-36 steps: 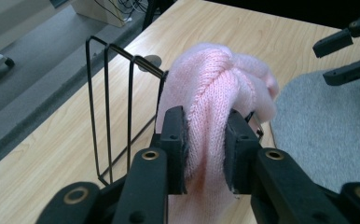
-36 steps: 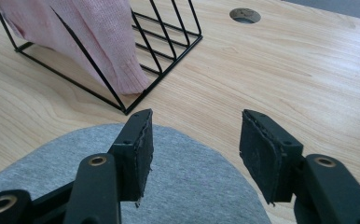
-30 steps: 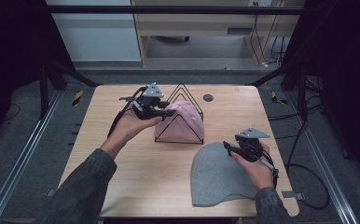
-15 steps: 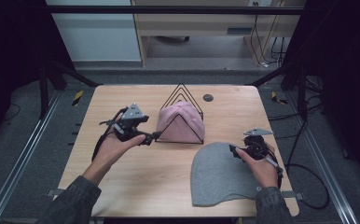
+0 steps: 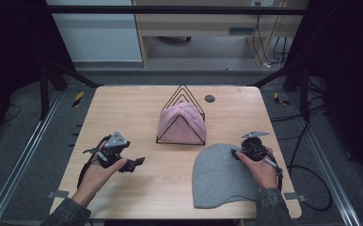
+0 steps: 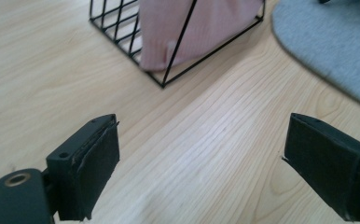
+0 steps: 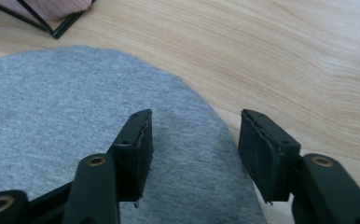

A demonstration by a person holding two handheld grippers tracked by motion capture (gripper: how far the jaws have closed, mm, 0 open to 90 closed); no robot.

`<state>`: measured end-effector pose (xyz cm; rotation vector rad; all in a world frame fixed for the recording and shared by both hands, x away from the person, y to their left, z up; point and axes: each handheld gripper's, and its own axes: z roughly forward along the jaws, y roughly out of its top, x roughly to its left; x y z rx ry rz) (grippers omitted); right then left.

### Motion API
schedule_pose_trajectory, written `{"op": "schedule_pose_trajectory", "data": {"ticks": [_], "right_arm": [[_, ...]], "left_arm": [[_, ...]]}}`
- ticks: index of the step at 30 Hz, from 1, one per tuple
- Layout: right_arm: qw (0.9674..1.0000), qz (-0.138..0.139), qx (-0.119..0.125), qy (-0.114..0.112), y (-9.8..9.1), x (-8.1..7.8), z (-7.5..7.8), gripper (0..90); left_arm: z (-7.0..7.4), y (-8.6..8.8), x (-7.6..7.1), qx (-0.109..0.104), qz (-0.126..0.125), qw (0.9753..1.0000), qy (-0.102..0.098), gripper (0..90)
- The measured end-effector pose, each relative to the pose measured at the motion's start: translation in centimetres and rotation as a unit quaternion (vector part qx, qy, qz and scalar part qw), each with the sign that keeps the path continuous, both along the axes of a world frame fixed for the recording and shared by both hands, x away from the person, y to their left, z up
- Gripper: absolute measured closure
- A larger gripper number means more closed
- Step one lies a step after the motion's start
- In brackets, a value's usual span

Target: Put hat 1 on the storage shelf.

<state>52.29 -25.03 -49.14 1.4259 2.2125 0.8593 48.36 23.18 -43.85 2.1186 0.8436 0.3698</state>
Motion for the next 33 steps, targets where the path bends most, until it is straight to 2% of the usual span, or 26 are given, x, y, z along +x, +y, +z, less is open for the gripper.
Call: {"op": "schedule_pose_trajectory", "data": {"ticks": [2, 4, 7, 10, 14, 15, 17, 23, 26, 28, 29, 33], "right_arm": [[1.0000, 0.003, -0.004, 0.003, 0.1, 0.0, -0.1, 47.9], [1.0000, 0.003, -0.002, 0.005, 0.2, -0.1, -0.1, 50.0], [0.9999, 0.014, 0.002, 0.008, 0.3, -0.3, 0.0, 60.2], [0.9997, 0.019, 0.006, 0.011, 0.4, -0.4, 0.0, 67.1], [0.9993, 0.034, 0.009, 0.010, 0.6, -0.5, 0.0, 79.7], [0.9993, 0.034, 0.009, 0.010, 0.6, -0.5, 0.0, 79.7], [0.9988, 0.046, 0.015, 0.003, 0.9, -0.7, 0.3, 83.6], [0.9972, 0.068, 0.022, -0.025, 1.7, -1.6, 1.4, 84.5], [0.9941, 0.092, 0.028, -0.051, 2.6, -2.4, 2.6, 84.5], [0.9935, 0.094, 0.028, -0.057, 2.8, -2.6, 2.8, 84.5], [0.9921, 0.103, 0.029, -0.067, 3.1, -2.8, 3.3, 84.5], [0.9897, 0.114, 0.034, -0.080, 3.5, -3.1, 4.0, 84.6]], "left_arm": [[-0.4, 0.5, -0.1, -0.002, 0.005, 1.0000, 0.008, 9.9], [-0.5, 0.7, -0.2, 0.001, 0.007, 0.9999, 0.008, 9.9], [-0.4, 1.3, -0.2, -0.002, 0.023, 0.9997, 0.001, 10.1], [-0.8, 1.8, 0.0, -0.005, 0.036, 0.9993, 0.008, 10.1], [-1.2, 2.0, 0.2, -0.004, 0.041, 0.9991, 0.013, 10.0], [-1.2, 2.1, 0.3, -0.004, 0.040, 0.9991, 0.014, 10.0], [-1.3, 2.1, 0.3, -0.008, 0.039, 0.9991, 0.014, 9.6], [-1.3, 1.6, 0.1, -0.011, 0.029, 0.9994, 0.017, 8.7], [-1.4, 1.2, 0.0, -0.011, 0.022, 0.9995, 0.020, 8.6], [-1.4, 1.2, 0.0, -0.010, 0.019, 0.9996, 0.020, 8.5], [-1.5, 1.0, 0.0, -0.011, 0.019, 0.9995, 0.022, 8.5], [-1.5, 0.9, -0.1, -0.010, 0.014, 0.9995, 0.025, 8.5]]}}
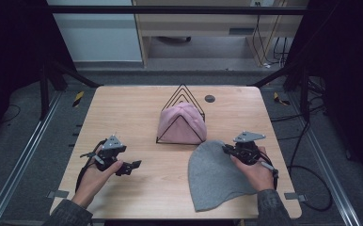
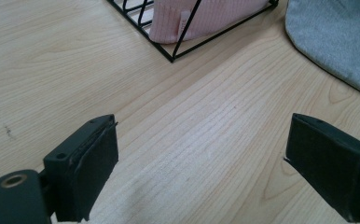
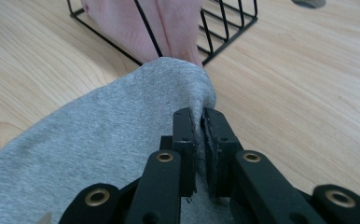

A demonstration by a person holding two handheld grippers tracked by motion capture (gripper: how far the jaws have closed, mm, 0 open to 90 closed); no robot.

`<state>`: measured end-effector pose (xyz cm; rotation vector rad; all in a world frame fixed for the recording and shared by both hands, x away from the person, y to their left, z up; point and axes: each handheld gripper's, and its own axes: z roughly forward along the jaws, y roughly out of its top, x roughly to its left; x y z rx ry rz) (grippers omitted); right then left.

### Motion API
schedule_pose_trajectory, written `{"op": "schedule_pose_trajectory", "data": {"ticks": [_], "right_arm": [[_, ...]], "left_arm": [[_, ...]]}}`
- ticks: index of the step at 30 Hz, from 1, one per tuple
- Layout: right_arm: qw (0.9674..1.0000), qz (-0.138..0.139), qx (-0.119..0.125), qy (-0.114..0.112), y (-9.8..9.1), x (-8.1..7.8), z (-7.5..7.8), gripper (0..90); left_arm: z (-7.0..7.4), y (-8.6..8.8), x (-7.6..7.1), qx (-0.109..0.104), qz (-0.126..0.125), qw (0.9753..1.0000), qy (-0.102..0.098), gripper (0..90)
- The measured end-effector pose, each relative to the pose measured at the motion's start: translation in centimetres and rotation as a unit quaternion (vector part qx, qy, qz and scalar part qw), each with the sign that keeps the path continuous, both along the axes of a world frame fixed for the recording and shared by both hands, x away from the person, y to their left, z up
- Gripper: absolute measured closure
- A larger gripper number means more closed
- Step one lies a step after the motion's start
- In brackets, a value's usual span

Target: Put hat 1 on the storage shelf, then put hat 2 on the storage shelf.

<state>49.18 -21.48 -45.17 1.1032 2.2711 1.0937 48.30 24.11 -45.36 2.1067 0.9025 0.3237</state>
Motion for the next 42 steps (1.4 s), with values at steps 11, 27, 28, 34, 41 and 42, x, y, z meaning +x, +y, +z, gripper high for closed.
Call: {"op": "schedule_pose_trajectory", "data": {"ticks": [11, 27, 28, 34, 41, 42], "right_arm": [[0.9971, 0.056, 0.030, -0.043, 2.0, -1.7, 4.4, 84.9], [0.9864, 0.137, 0.008, -0.090, 8.3, -2.6, 11.0, 84.9], [0.9864, 0.137, 0.008, -0.090, 8.3, -2.6, 11.0, 84.9], [0.9825, 0.153, 0.013, -0.106, 10.1, -2.7, 13.2, 85.0], [0.9796, 0.165, 0.016, -0.114, 11.4, -2.4, 14.5, 85.0], [0.9792, 0.166, 0.015, -0.115, 11.6, -2.4, 14.6, 85.0]], "left_arm": [[0.2, -1.2, -0.6, -0.041, -0.043, 0.9982, 0.005, 8.9], [0.2, -2.9, -1.4, -0.055, -0.089, 0.9945, 0.006, 9.3], [0.2, -2.9, -1.4, -0.055, -0.089, 0.9945, 0.006, 9.3], [0.5, -2.8, -1.5, -0.068, -0.092, 0.9934, -0.004, 9.6], [0.6, -2.7, -1.4, -0.072, -0.092, 0.9931, -0.006, 10.2], [0.6, -2.7, -1.4, -0.072, -0.092, 0.9931, -0.006, 10.3]]}}
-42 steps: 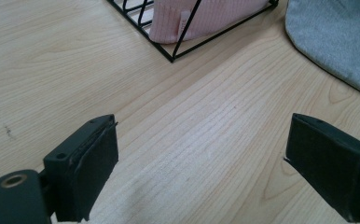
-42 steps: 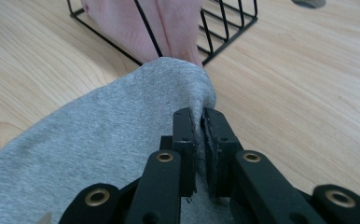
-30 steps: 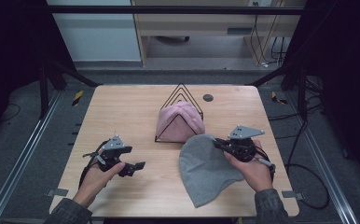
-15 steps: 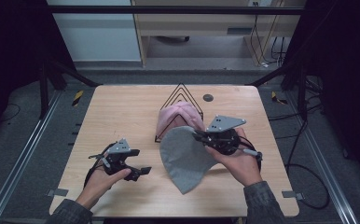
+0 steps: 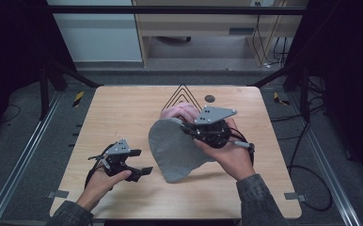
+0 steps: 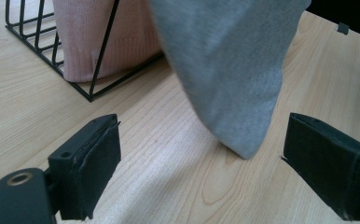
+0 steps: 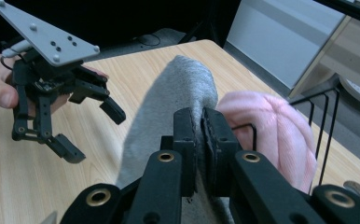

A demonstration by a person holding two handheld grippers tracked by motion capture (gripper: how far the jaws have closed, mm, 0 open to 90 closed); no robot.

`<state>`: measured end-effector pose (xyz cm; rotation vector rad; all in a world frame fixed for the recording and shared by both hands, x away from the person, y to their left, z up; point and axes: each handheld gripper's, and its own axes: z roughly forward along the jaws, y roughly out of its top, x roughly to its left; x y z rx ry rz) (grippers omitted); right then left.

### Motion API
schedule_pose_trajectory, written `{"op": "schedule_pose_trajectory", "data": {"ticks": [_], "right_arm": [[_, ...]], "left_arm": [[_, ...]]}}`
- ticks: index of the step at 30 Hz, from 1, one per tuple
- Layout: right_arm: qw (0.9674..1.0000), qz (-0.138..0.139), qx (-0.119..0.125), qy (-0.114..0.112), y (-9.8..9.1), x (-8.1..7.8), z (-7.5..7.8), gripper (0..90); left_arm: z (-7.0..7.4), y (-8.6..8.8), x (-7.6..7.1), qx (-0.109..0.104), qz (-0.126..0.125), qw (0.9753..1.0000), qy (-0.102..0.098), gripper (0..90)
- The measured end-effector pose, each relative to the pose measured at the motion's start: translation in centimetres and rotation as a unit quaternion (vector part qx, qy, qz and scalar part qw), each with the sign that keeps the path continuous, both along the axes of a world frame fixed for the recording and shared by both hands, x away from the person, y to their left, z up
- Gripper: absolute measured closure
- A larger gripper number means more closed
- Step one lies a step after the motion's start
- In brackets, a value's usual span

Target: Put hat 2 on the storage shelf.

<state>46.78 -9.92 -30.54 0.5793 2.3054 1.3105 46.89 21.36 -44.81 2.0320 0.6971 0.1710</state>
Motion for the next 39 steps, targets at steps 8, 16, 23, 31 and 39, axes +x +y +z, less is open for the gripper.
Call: {"op": "schedule_pose_trajectory", "data": {"ticks": [8, 16, 23, 31, 39], "right_arm": [[0.9999, 0.009, -0.003, -0.009, 1.3, 0.1, 0.9, 84.9], [0.9997, 0.019, 0.000, -0.016, 1.8, 0.0, 1.6, 85.1], [0.9994, 0.026, 0.007, -0.023, 2.1, -0.3, 2.7, 85.1], [0.9991, 0.035, 0.005, -0.024, 2.3, -0.4, 3.4, 85.1], [0.9990, 0.036, 0.008, -0.026, 2.2, -0.5, 3.6, 85.1]], "left_arm": [[0.0, 0.1, 0.1, 0.001, 0.004, 1.0000, 0.001, 10.6], [-0.1, 0.1, 0.2, 0.002, 0.007, 1.0000, 0.001, 10.9], [0.3, -0.2, 0.7, -0.018, 0.014, 0.9997, 0.004, 13.9], [2.1, -0.6, 2.2, 0.009, -0.012, 0.9999, -0.006, 20.4], [3.3, -2.5, 4.3, 0.025, -0.046, 0.9986, -0.011, 27.0]]}}
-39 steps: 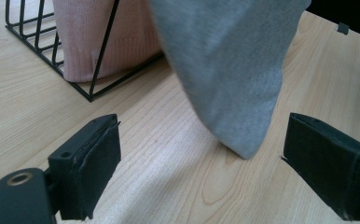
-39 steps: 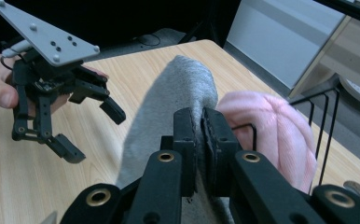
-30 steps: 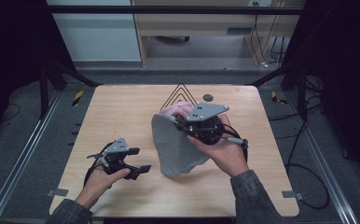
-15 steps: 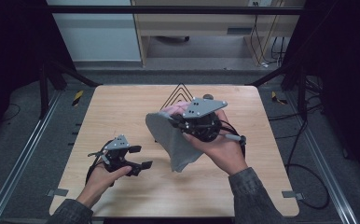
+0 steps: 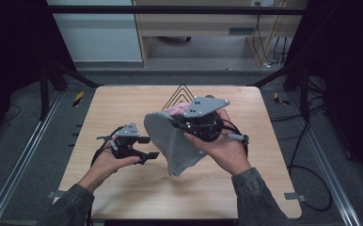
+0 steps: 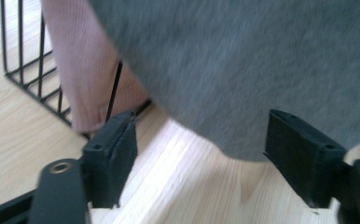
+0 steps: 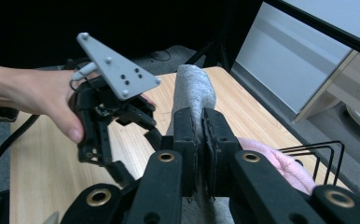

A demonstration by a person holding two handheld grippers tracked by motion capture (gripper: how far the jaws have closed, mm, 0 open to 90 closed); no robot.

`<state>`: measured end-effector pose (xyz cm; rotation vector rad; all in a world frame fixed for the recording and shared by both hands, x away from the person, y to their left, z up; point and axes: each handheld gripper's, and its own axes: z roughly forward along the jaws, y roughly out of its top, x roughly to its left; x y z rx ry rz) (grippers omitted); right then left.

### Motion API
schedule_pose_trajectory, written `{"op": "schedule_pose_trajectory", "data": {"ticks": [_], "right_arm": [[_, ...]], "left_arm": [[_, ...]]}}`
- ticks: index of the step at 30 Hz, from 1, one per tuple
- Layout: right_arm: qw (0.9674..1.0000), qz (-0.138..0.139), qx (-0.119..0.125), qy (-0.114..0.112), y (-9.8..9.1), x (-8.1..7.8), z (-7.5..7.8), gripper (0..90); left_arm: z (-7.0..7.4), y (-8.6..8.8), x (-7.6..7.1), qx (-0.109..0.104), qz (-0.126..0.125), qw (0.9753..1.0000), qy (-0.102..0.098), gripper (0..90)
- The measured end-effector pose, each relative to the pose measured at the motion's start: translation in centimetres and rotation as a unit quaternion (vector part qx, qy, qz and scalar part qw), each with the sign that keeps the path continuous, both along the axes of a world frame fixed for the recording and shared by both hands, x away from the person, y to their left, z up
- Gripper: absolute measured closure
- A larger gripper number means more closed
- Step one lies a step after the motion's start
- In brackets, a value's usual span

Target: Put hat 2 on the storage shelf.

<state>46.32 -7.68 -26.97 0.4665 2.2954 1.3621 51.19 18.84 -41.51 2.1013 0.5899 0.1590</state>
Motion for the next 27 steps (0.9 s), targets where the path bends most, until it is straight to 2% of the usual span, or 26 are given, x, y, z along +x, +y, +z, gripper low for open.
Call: {"op": "schedule_pose_trajectory", "data": {"ticks": [3, 5, 8, 11, 14, 16, 20, 24, 27], "right_arm": [[1.0000, -0.001, 0.000, 0.000, -0.1, 0.0, 0.0, 85.1], [1.0000, -0.005, 0.001, 0.000, -0.5, 0.0, -0.1, 85.1], [0.9999, -0.012, 0.004, 0.001, -1.1, 0.0, -0.2, 85.1], [0.9998, -0.021, 0.007, 0.002, -1.9, 0.1, -0.4, 85.1], [0.9994, -0.033, 0.007, 0.003, -2.9, 0.2, -0.6, 85.0], [0.9992, -0.038, 0.008, 0.005, -3.3, 0.3, -0.7, 85.1], [0.9977, -0.065, 0.016, 0.012, -5.3, 0.8, -1.1, 85.1], [0.9964, -0.080, 0.024, 0.016, -6.4, 1.1, -1.0, 85.1], [0.9951, -0.088, 0.041, 0.016, -7.1, 1.5, -0.6, 85.1]], "left_arm": [[0.0, -0.6, 0.4, 0.005, -0.007, 0.9999, -0.006, 32.2], [0.1, -1.3, 0.9, -0.010, -0.005, 0.9999, -0.009, 44.9], [0.1, -2.3, 1.2, -0.017, -0.004, 0.9996, -0.022, 57.8], [0.1, -3.2, 1.6, -0.032, -0.003, 0.9992, -0.024, 72.8], [0.6, -3.9, 1.5, -0.023, -0.014, 0.9992, -0.030, 84.3], [0.8, -4.1, 1.5, -0.019, -0.016, 0.9992, -0.031, 85.8], [2.8, -4.2, 1.0, 0.004, -0.025, 0.9990, -0.038, 86.2], [5.3, -3.8, 0.5, 0.031, -0.027, 0.9978, -0.053, 86.1], [7.4, -3.4, 0.3, 0.055, -0.025, 0.9960, -0.065, 86.1]]}}
